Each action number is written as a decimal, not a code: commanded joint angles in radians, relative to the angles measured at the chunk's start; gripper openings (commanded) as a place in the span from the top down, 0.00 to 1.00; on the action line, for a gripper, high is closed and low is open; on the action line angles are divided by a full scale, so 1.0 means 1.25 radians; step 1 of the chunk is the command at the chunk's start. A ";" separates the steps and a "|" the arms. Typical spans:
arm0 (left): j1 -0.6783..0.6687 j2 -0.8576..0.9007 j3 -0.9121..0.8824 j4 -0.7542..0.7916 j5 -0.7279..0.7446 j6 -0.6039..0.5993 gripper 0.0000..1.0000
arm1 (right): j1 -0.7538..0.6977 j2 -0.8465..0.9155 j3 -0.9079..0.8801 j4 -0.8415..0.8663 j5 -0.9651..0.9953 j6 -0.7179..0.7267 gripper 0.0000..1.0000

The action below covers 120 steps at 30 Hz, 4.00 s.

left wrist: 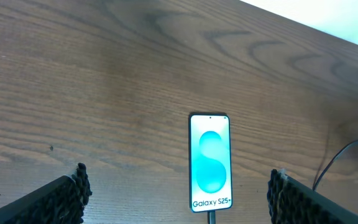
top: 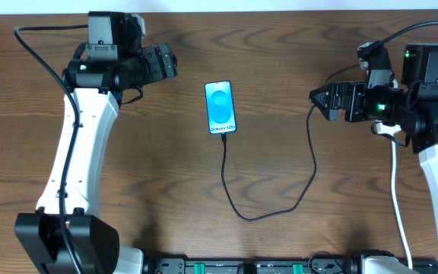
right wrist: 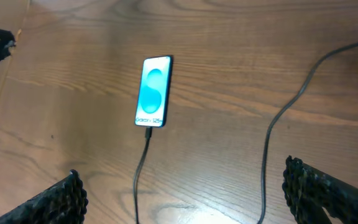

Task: Plug charger to phone and switch on socket

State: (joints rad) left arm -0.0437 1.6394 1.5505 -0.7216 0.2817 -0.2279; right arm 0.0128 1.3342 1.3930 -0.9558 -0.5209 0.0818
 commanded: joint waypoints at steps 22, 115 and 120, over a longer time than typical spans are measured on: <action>0.001 0.000 0.003 0.000 -0.008 0.008 0.08 | 0.054 -0.285 -0.350 0.449 0.403 -0.031 0.01; -0.002 -0.175 -0.200 0.115 -0.092 0.014 0.08 | 0.067 -1.063 -1.110 0.705 0.400 -0.022 0.01; -0.002 -0.269 -0.348 0.252 -0.092 0.024 0.08 | 0.067 -1.063 -1.110 0.705 0.400 -0.022 0.01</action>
State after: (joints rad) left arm -0.0452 1.3708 1.2118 -0.4648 0.1802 -0.2272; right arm 0.0914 0.0147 0.0067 -0.0696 -0.0257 0.0517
